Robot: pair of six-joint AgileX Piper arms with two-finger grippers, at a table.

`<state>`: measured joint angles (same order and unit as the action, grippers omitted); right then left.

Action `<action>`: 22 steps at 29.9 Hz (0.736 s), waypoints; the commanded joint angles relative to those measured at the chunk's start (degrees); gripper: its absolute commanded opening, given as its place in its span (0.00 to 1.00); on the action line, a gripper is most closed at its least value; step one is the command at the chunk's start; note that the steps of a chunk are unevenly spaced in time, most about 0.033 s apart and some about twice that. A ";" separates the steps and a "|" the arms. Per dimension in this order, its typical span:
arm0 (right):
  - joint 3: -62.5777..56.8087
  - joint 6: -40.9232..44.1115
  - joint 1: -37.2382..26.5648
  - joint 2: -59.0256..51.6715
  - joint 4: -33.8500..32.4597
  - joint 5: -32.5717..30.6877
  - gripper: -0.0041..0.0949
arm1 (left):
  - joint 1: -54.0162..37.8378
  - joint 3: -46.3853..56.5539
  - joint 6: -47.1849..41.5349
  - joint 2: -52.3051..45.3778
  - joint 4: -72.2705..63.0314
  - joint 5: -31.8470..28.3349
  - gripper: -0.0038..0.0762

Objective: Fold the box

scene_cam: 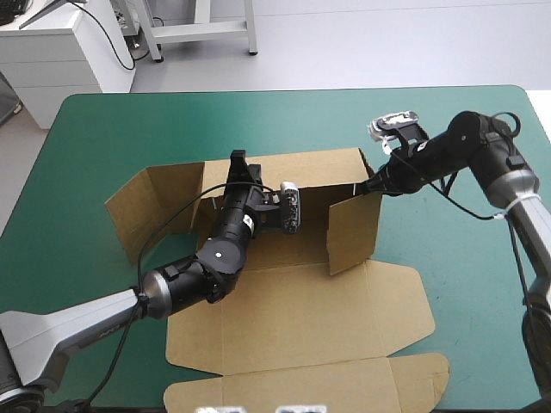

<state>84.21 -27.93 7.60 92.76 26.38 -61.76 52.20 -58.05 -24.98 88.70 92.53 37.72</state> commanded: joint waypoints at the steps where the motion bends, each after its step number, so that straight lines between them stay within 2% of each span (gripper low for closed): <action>1: -6.74 -8.46 -0.26 -6.51 7.25 8.79 0.02 | 0.30 -1.08 -0.94 -1.55 -0.73 2.24 0.04; 7: -21.01 -22.74 -0.26 -13.81 14.32 23.57 0.02 | 0.30 -1.08 -0.94 -1.55 -0.80 2.24 0.04; 10: -26.17 -29.38 -0.26 -15.87 17.45 28.00 0.02 | 0.30 -1.08 -0.94 -1.55 -0.80 2.24 0.04; 13: -29.14 -34.89 -0.26 -16.14 18.26 28.94 0.05 | 0.30 -1.08 -0.94 -1.55 -0.80 2.24 0.04; 17: -29.74 -35.86 -0.37 -15.93 17.64 28.84 0.24 | 0.30 -1.08 -0.94 -1.55 -0.80 2.24 0.04; 20: -29.64 -36.99 -0.37 -15.93 17.49 27.24 0.42 | 0.30 -1.08 -0.69 -1.55 -0.68 2.13 0.04; 22: -29.64 -37.53 -0.37 -15.93 17.37 25.56 0.49 | 0.30 -1.08 -0.69 -1.55 -0.80 2.37 0.04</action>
<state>53.14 -63.95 7.60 78.74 41.86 -35.10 52.20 -58.05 -24.98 88.70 92.53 37.87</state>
